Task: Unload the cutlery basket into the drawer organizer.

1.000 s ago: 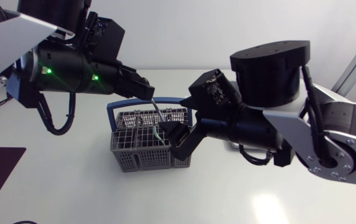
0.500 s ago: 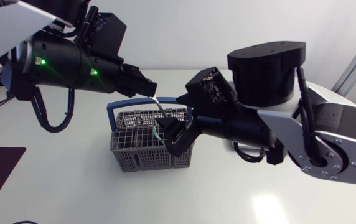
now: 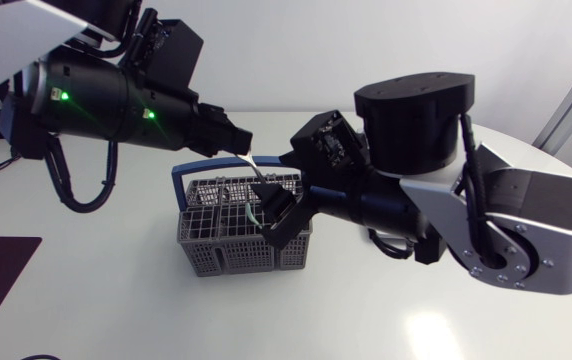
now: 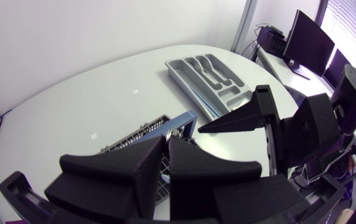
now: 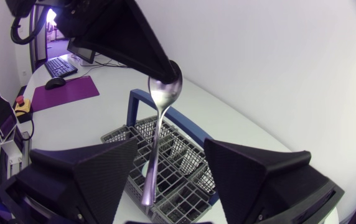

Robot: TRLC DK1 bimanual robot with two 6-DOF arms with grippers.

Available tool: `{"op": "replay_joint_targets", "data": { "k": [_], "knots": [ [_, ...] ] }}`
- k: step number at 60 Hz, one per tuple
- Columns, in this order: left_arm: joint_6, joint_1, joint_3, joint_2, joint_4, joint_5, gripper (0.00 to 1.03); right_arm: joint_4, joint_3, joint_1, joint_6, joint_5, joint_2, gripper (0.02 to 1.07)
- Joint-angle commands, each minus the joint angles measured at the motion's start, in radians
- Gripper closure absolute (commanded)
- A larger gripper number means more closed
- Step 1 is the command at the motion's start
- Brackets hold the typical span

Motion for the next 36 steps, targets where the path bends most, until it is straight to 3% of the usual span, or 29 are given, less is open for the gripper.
{"op": "replay_joint_targets", "data": {
  "k": [1,16,30,36],
  "knots": [
    [-0.029,-0.009,0.044,0.004,-0.004,0.01,0.83,0.013,0.024,0.015,-0.018,0.011,0.011,0.48],
    [-0.029,-0.009,0.048,0.005,-0.004,0.012,0.83,0.013,0.03,0.025,-0.026,0.014,0.022,0.82],
    [-0.029,-0.012,0.045,0.005,-0.004,0.014,0.83,0.018,0.036,0.025,-0.026,0.023,0.037,1.02],
    [-0.029,-0.013,0.045,0.004,-0.004,0.014,0.83,0.014,0.035,0.025,-0.026,0.024,0.04,1.02]
  ]
}}
